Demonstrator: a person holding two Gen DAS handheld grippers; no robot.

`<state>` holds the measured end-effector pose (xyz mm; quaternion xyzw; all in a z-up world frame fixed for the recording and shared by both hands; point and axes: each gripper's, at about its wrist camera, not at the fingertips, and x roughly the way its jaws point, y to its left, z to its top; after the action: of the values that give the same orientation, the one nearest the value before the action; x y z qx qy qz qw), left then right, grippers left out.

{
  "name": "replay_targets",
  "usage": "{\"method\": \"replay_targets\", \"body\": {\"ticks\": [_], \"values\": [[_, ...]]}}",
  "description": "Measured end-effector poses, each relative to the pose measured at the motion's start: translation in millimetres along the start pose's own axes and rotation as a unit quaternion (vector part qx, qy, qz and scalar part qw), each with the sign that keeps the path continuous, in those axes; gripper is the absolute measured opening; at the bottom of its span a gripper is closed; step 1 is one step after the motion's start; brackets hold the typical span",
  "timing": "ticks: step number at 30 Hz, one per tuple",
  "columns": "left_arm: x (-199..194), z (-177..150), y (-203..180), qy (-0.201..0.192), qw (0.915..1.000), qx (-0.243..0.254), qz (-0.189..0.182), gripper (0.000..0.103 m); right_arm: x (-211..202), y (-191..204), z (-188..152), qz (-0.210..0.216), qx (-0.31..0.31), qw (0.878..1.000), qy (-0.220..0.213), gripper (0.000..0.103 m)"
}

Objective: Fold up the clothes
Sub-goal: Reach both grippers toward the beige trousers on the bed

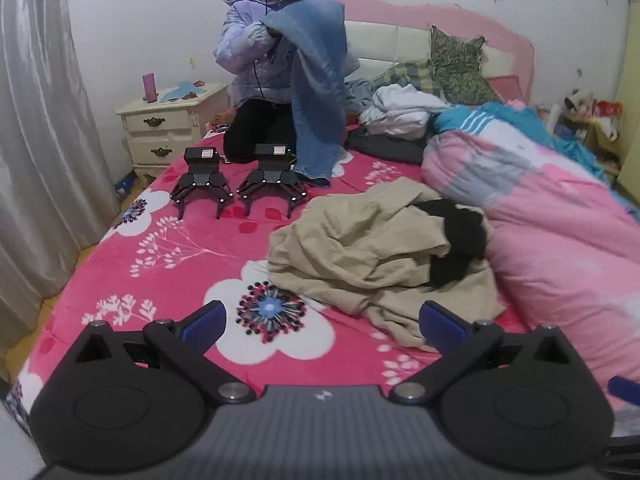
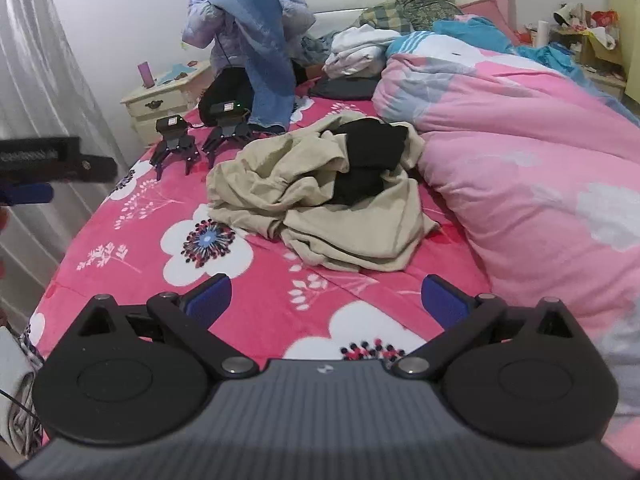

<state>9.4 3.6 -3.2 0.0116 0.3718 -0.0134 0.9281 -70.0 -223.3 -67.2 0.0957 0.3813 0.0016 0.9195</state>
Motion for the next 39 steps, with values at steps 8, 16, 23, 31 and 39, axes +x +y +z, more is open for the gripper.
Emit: {"method": "replay_targets", "body": {"ticks": [8,16,23,31,39], "values": [[85,22,29,-0.013,0.9995,-0.016,-0.024,0.103,58,14,19,-0.018,-0.053,0.998,-0.034,0.101],[269,24,6,-0.027,0.9985,0.044,-0.015,0.099,189,11,93,0.028,-0.109,0.989,-0.095,0.076],[363,23,5,0.027,0.9991,0.025,-0.020,0.078,310,25,153,0.045,-0.136,0.989,-0.048,0.067],[403,11,0,0.060,0.9978,0.002,0.026,0.013,370,54,153,0.003,-0.235,0.970,0.055,0.028],[307,-2,14,-0.014,0.9989,-0.034,-0.028,0.004,305,17,151,0.093,-0.065,0.994,-0.009,0.001]]}}
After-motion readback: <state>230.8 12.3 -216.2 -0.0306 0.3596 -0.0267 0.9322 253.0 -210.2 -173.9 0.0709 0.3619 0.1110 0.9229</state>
